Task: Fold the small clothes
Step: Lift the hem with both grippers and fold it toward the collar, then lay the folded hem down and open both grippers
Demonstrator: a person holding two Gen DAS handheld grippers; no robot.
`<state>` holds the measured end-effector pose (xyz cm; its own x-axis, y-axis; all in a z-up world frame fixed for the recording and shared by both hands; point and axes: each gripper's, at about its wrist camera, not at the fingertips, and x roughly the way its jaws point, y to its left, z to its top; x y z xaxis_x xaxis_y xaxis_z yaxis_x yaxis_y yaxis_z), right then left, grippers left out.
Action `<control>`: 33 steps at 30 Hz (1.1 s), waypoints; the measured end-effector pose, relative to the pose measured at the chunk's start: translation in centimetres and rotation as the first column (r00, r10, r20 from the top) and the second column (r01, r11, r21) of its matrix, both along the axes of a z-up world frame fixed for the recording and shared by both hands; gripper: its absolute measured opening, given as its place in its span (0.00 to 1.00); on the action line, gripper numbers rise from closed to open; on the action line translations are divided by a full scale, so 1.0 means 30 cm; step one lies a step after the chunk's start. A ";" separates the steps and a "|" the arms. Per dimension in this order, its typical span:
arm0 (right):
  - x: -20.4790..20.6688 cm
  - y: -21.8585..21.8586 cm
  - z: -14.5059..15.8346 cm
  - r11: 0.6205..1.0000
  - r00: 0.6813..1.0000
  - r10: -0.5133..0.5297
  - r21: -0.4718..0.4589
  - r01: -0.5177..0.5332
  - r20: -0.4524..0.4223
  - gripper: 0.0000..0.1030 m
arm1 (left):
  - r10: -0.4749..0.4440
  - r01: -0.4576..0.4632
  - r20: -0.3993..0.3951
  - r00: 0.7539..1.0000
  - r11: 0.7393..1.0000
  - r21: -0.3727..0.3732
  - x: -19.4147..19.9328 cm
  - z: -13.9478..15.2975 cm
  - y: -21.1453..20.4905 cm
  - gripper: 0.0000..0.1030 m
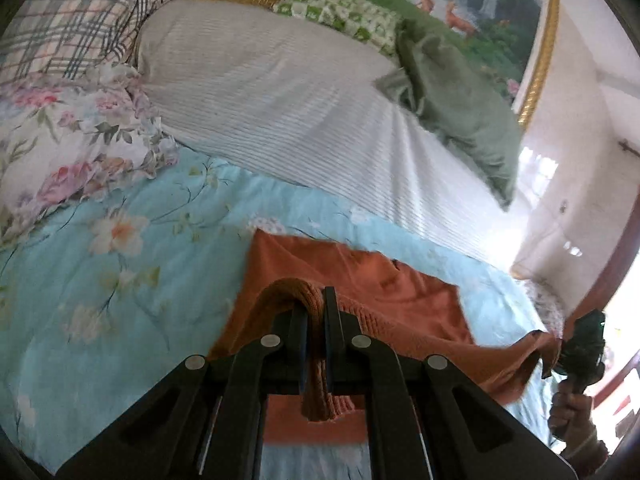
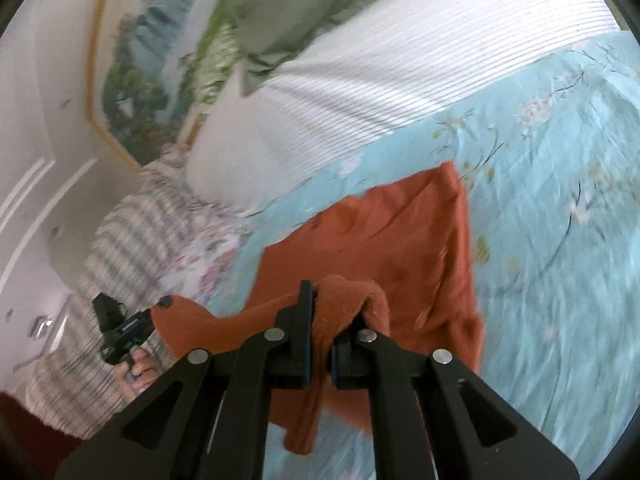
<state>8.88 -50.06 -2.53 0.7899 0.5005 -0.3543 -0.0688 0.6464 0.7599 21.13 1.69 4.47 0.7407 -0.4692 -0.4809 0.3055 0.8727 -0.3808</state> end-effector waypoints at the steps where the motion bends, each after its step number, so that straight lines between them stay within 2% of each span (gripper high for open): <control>1: 0.046 -0.014 -0.015 1.000 1.000 -0.008 -0.003 0.008 -0.019 0.07 | 0.008 -0.008 -0.009 1.000 1.000 0.010 0.057 -0.008 -0.017 0.04; 6: 0.235 -0.065 -0.094 0.999 0.993 -0.044 0.002 0.044 -0.107 0.07 | 0.037 -0.035 -0.055 0.998 0.998 0.045 0.259 -0.063 -0.077 0.04; 10: 0.339 -0.087 -0.165 0.997 0.980 -0.069 -0.029 0.065 -0.189 0.07 | 0.047 -0.038 -0.102 0.994 0.996 0.083 0.398 -0.132 -0.122 0.04; 16: 0.426 -0.082 -0.247 0.997 0.963 -0.074 -0.043 0.065 -0.258 0.07 | 0.075 -0.048 -0.149 0.986 0.983 0.179 0.540 -0.246 -0.180 0.04; 20: 0.436 -0.095 -0.293 0.998 0.952 -0.065 0.001 0.068 -0.299 0.08 | 0.087 -0.030 -0.239 0.967 0.973 0.229 0.626 -0.355 -0.189 0.06; 22: 0.404 -0.114 -0.290 0.996 0.953 -0.073 0.026 0.084 -0.296 0.11 | 0.083 -0.021 -0.271 0.959 0.974 0.225 0.632 -0.382 -0.176 0.10; 23: 0.380 -0.127 -0.282 0.995 0.951 -0.093 0.016 0.103 -0.294 0.20 | 0.075 -0.018 -0.277 0.958 0.979 0.203 0.621 -0.384 -0.162 0.10; 24: 0.348 -0.142 -0.268 0.992 0.950 -0.123 0.000 0.129 -0.287 0.33 | 0.072 -0.018 -0.281 0.957 0.981 0.191 0.606 -0.381 -0.151 0.18; 25: 0.316 -0.155 -0.253 0.988 0.950 -0.151 -0.012 0.154 -0.274 0.39 | 0.072 -0.019 -0.279 0.958 0.982 0.190 0.582 -0.375 -0.141 0.29; 26: 0.287 -0.162 -0.238 0.984 0.949 -0.177 -0.030 0.176 -0.261 0.44 | 0.069 -0.016 -0.267 0.961 0.981 0.194 0.551 -0.367 -0.135 0.33; 28: 0.232 -0.153 -0.197 0.979 0.952 -0.201 -0.089 0.186 -0.231 0.44 | 0.047 0.005 -0.250 0.967 0.980 0.201 0.479 -0.356 -0.135 0.35; 31: 0.212 -0.040 -0.157 0.988 0.978 -0.075 -0.148 0.046 -0.194 0.44 | -0.036 0.088 -0.257 0.966 0.977 0.195 0.369 -0.355 -0.178 0.35; 33: 0.232 0.081 -0.150 0.971 0.978 0.051 -0.221 -0.096 -0.202 0.44 | -0.080 0.143 -0.264 0.961 0.963 0.227 0.307 -0.372 -0.238 0.35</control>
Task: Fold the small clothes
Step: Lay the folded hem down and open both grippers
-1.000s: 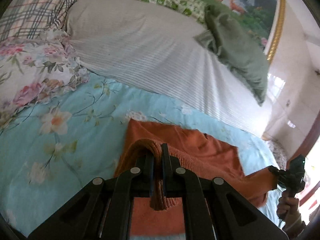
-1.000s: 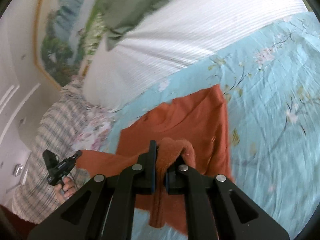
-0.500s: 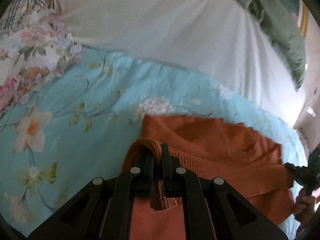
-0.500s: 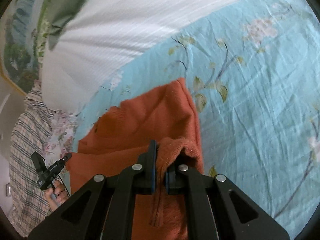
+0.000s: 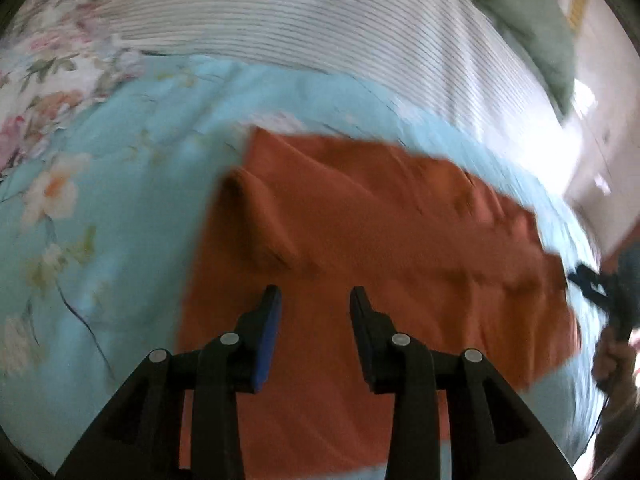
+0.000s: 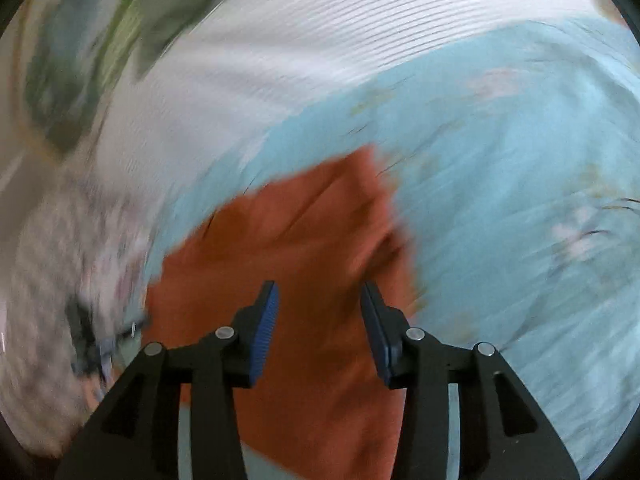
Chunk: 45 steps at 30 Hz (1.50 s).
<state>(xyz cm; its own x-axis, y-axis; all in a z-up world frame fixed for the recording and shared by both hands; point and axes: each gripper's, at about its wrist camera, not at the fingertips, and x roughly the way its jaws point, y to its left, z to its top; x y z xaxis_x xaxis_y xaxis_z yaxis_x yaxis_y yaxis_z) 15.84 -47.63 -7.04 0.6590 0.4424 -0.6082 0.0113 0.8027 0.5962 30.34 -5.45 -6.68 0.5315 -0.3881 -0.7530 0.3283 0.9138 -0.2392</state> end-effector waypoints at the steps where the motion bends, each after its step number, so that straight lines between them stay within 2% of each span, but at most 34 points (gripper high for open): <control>1: 0.011 0.059 -0.001 0.997 0.997 0.074 -0.035 -0.074 -0.002 0.44 | -0.017 0.017 -0.003 1.000 0.999 0.032 -0.023 -0.010 -0.033 0.35; 4: 0.048 0.216 -0.016 0.955 0.962 0.271 -0.120 -0.273 -0.028 0.44 | -0.070 0.071 -0.014 0.997 0.991 0.115 -0.064 -0.036 -0.124 0.36; 6: 0.082 0.272 -0.037 0.928 0.948 0.311 -0.191 -0.319 -0.073 0.44 | -0.084 0.085 -0.014 0.996 0.985 0.150 -0.054 -0.046 -0.162 0.39; 8: 0.128 0.269 -0.044 0.927 0.950 0.296 -0.213 -0.310 -0.097 0.42 | -0.079 0.081 -0.016 0.997 0.983 0.162 -0.019 -0.048 -0.180 0.39; 11: 0.203 0.214 -0.042 0.944 0.973 0.200 -0.244 -0.223 -0.117 0.40 | -0.039 0.042 -0.017 0.999 0.978 0.203 0.067 -0.047 -0.186 0.41; 13: 0.248 0.171 -0.025 0.953 0.987 0.119 -0.269 -0.143 -0.104 0.40 | -0.010 0.014 -0.025 1.000 0.980 0.197 0.128 -0.038 -0.181 0.41; 16: 0.299 0.111 0.007 0.944 0.998 0.009 -0.329 -0.027 -0.054 0.40 | 0.052 -0.047 -0.020 0.998 0.982 0.184 0.234 -0.020 -0.168 0.41; 20: 0.336 0.020 0.035 0.922 0.990 -0.143 -0.363 0.131 -0.005 0.42 | 0.128 -0.128 0.015 0.992 0.973 0.191 0.335 0.007 -0.155 0.41; 23: 0.325 -0.074 0.032 0.927 0.973 -0.229 -0.307 0.216 -0.008 0.42 | 0.178 -0.184 0.046 0.983 0.961 0.204 0.390 0.036 -0.135 0.41; 25: 0.294 -0.116 0.036 0.934 0.967 -0.254 -0.264 0.241 -0.014 0.42 | 0.204 -0.208 0.042 0.978 0.960 0.188 0.393 0.049 -0.101 0.40; 26: 0.264 -0.126 0.042 0.934 0.966 -0.260 -0.256 0.249 -0.008 0.42 | 0.213 -0.217 0.038 0.976 0.961 0.169 0.382 0.056 -0.080 0.41; 28: 0.223 -0.118 0.046 0.941 0.967 -0.253 -0.231 0.246 0.000 0.42 | 0.236 -0.241 0.048 0.970 0.956 0.165 0.335 0.062 -0.044 0.51; 32: 0.104 -0.074 0.038 0.956 0.972 -0.235 -0.182 0.230 -0.003 0.42 | 0.238 -0.239 0.028 0.971 0.961 0.136 0.222 0.041 -0.019 0.53; 38: -0.046 0.017 0.025 0.969 0.972 -0.234 -0.084 0.232 -0.007 0.42 | 0.236 -0.235 -0.022 0.972 0.972 0.012 -0.046 0.019 0.023 0.53; 41: -0.108 0.058 0.008 0.973 0.974 -0.225 -0.052 0.224 -0.013 0.42 | 0.247 -0.249 -0.049 0.968 0.966 -0.061 -0.166 0.007 0.048 0.55; 43: -0.130 0.088 -0.006 0.976 0.976 -0.217 -0.035 0.216 -0.024 0.42 | 0.265 -0.269 -0.061 0.962 0.959 -0.091 -0.226 -0.006 0.064 0.61; 45: -0.169 0.111 -0.019 0.978 0.977 -0.210 -0.025 0.209 -0.034 0.42 | 0.284 -0.291 -0.076 0.956 0.950 -0.116 -0.277 -0.024 0.080 0.62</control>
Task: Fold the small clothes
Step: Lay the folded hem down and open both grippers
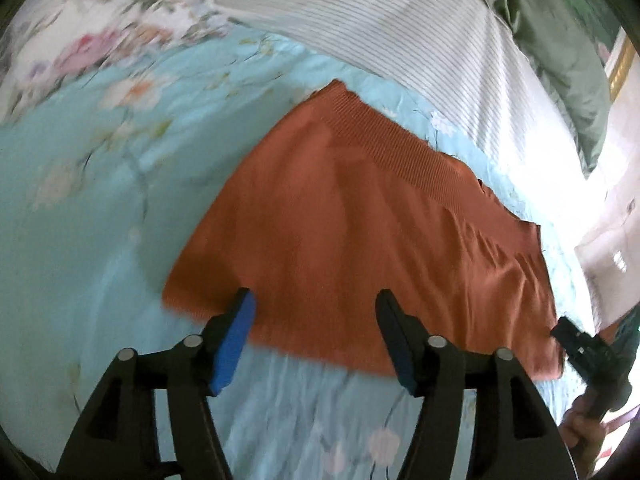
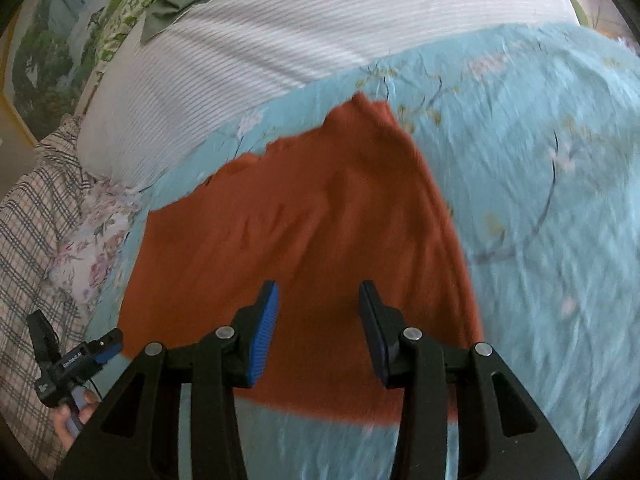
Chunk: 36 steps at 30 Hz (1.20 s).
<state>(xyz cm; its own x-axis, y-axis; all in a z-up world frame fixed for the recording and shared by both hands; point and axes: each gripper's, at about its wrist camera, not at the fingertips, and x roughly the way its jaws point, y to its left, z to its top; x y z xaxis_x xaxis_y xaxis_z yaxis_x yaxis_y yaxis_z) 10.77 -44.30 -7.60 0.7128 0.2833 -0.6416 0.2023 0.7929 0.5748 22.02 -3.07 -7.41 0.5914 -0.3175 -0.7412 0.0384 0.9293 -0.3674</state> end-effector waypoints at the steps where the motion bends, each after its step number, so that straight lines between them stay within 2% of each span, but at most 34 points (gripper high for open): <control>1: -0.014 0.009 -0.006 1.000 1.000 0.004 0.007 -0.004 -0.005 0.42 | 0.007 -0.007 -0.007 1.000 1.000 -0.010 -0.018 -0.010 0.007 0.62; 6: -0.067 0.041 -0.017 1.000 1.000 0.021 0.017 -0.020 -0.014 0.42 | 0.031 -0.035 -0.060 0.998 0.997 -0.073 -0.066 -0.055 0.036 0.62; 9: -0.084 0.041 -0.013 1.000 1.000 0.022 0.019 -0.022 -0.012 0.42 | 0.032 -0.039 -0.066 0.997 0.994 -0.099 -0.080 -0.068 0.031 0.65; 13: -0.105 0.040 -0.003 0.999 1.000 0.025 0.027 -0.025 -0.010 0.42 | 0.036 -0.049 -0.081 0.996 0.985 -0.163 -0.071 -0.079 0.034 0.71; 16: -0.116 0.043 0.009 0.999 0.999 0.032 0.029 -0.032 -0.003 0.42 | 0.065 -0.083 -0.090 0.994 0.975 -0.207 -0.034 -0.095 0.046 0.71; 22: -0.117 0.047 0.004 0.998 0.999 0.037 0.043 -0.037 -0.002 0.42 | 0.119 -0.140 -0.098 0.988 0.960 -0.241 0.053 -0.099 0.062 0.71; 29: -0.099 0.064 -0.011 0.996 0.998 0.055 0.067 -0.054 -0.006 0.42 | 0.161 -0.178 -0.089 0.983 0.954 -0.241 0.121 -0.101 0.064 0.69; 30: -0.096 0.066 -0.011 0.996 0.998 0.058 0.069 -0.057 -0.005 0.42 | 0.164 -0.180 -0.085 0.983 0.956 -0.233 0.125 -0.100 0.062 0.64; 31: -0.090 0.064 -0.011 0.996 0.998 0.062 0.071 -0.061 -0.003 0.42 | 0.168 -0.182 -0.079 0.983 0.959 -0.219 0.131 -0.098 0.059 0.46; 33: -0.080 0.061 -0.006 0.995 0.998 0.070 0.077 -0.070 0.004 0.42 | 0.149 -0.164 -0.084 0.985 0.963 -0.216 0.153 -0.104 0.057 0.20; 34: -0.075 0.058 -0.003 0.994 0.997 0.072 0.080 -0.073 0.009 0.42 | 0.141 -0.160 -0.095 0.986 0.957 -0.243 0.163 -0.105 0.064 0.16; 36: -0.062 0.044 0.006 0.994 0.997 0.073 0.086 -0.074 0.019 0.42 | 0.141 -0.157 -0.082 0.987 0.956 -0.248 0.163 -0.087 0.064 0.12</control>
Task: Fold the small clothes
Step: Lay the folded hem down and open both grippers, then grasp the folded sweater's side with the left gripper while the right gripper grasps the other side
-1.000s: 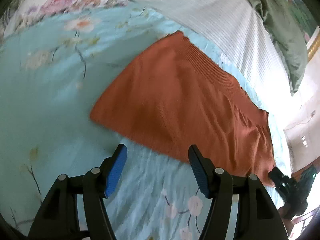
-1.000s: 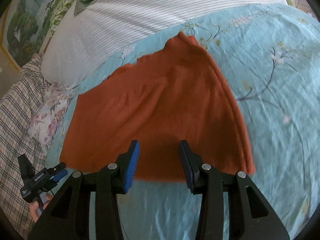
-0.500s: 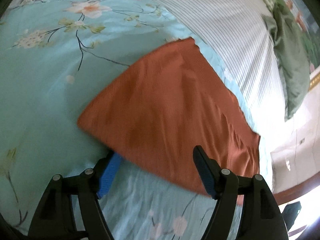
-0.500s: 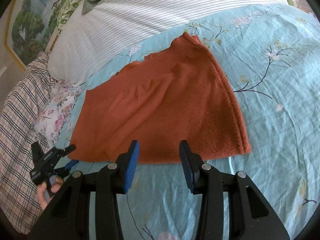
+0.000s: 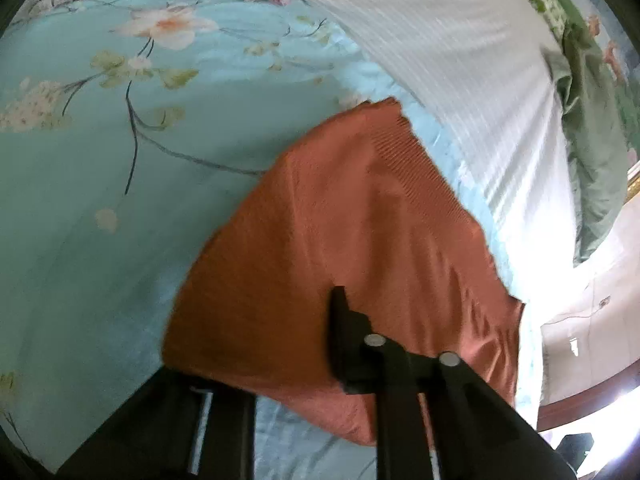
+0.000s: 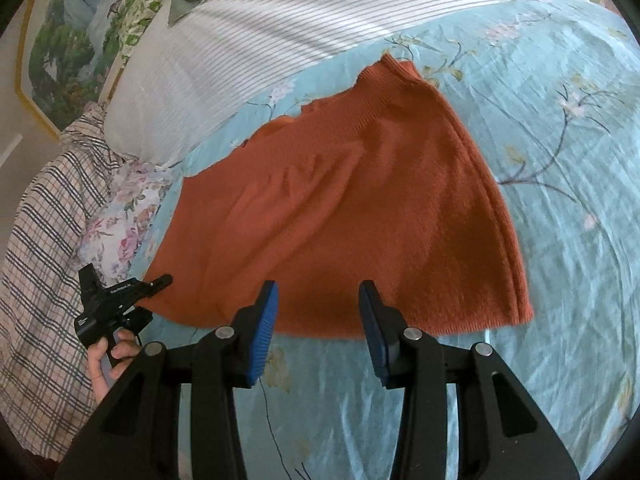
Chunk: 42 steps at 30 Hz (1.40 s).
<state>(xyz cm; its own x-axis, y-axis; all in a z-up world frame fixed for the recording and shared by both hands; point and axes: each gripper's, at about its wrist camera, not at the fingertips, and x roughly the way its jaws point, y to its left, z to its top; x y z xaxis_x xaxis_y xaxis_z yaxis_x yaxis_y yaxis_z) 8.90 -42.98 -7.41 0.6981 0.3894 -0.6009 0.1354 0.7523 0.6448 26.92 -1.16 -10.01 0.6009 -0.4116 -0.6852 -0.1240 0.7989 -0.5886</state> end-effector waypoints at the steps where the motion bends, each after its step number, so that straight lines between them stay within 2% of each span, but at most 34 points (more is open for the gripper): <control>1: 0.005 -0.007 0.004 1.000 1.000 -0.003 0.000 0.003 0.004 0.42 | -0.006 0.006 0.017 1.000 1.000 0.022 -0.004 0.022 -0.012 0.11; 4: 0.024 -0.042 0.015 1.000 1.000 -0.020 -0.002 0.020 0.011 0.42 | -0.055 0.045 0.088 0.995 0.993 0.107 -0.026 0.110 -0.085 0.10; 6: 0.041 -0.064 0.021 1.000 1.000 -0.027 -0.002 0.027 0.009 0.42 | -0.098 0.081 0.127 0.987 0.988 0.135 -0.041 0.158 -0.137 0.09; 9: 0.070 -0.094 0.027 1.000 1.000 -0.025 0.008 0.025 0.007 0.42 | -0.214 0.162 0.192 0.958 0.953 0.255 -0.076 0.242 -0.283 0.09; 12: 0.110 -0.112 0.028 1.000 1.000 -0.006 0.027 0.006 0.004 0.42 | -0.354 0.239 0.229 0.907 0.880 0.411 -0.131 0.279 -0.465 0.09; 13: 0.123 -0.112 0.027 0.999 1.000 0.002 0.033 -0.002 0.002 0.42 | -0.406 0.266 0.230 0.885 0.844 0.466 -0.155 0.278 -0.536 0.09; 17: 0.194 -0.098 0.014 0.996 0.999 0.052 0.076 -0.052 -0.008 0.42 | -0.536 0.315 0.198 0.820 0.713 0.626 -0.220 0.211 -0.717 0.09; 19: 0.241 -0.079 -0.003 0.990 0.996 0.090 0.107 -0.088 -0.020 0.46 | -0.574 0.322 0.162 0.802 0.645 0.694 -0.235 0.150 -0.780 0.09; 20: 0.266 -0.066 -0.011 0.987 0.993 0.112 0.122 -0.108 -0.024 0.52 | -0.583 0.317 0.148 0.799 0.616 0.721 -0.241 0.126 -0.797 0.09; 22: 0.306 -0.041 -0.020 0.981 0.989 0.147 0.135 -0.142 -0.028 0.56 | -0.605 0.324 0.131 0.785 0.582 0.746 -0.253 0.100 -0.805 0.09; 25: 0.397 0.009 -0.022 0.961 0.976 0.218 0.176 -0.212 -0.015 0.57 | -0.625 0.331 0.151 0.766 0.586 0.740 -0.268 0.107 -0.791 0.09; 28: 0.512 0.067 -0.033 0.935 0.957 0.291 0.216 -0.281 -0.015 0.62 | -0.639 0.332 0.164 0.752 0.582 0.742 -0.272 0.112 -0.773 0.08; 32: 0.663 0.142 -0.061 0.896 0.926 0.377 0.266 -0.355 -0.034 0.64 | -0.645 0.346 0.175 0.744 0.595 0.726 -0.260 0.119 -0.769 0.07; 36: 0.766 0.206 -0.048 0.894 0.915 0.402 0.225 -0.387 -0.024 0.63 | -0.654 0.351 0.169 0.737 0.584 0.732 -0.254 0.114 -0.776 0.07; 37: 0.780 0.210 -0.045 0.895 0.915 0.403 0.216 -0.389 -0.022 0.59 | -0.657 0.351 0.168 0.735 0.581 0.734 -0.255 0.112 -0.778 0.07; 39: 0.821 0.228 -0.041 0.892 0.908 0.418 0.203 -0.405 -0.028 0.24 | -0.660 0.354 0.164 0.733 0.576 0.737 -0.255 0.110 -0.781 0.07; 42: 0.831 0.236 -0.007 0.894 0.906 0.422 0.173 -0.413 -0.018 0.15 | -0.660 0.355 0.166 0.733 0.579 0.734 -0.257 0.125 -0.782 0.07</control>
<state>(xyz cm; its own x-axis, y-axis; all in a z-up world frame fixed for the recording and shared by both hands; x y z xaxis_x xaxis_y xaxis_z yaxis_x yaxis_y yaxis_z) 33.82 -35.91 -7.63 0.4184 0.7325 -0.5370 -0.1303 0.6335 0.7627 19.21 -24.61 -6.26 0.6916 -0.3070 -0.6538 0.5347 0.8262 0.1777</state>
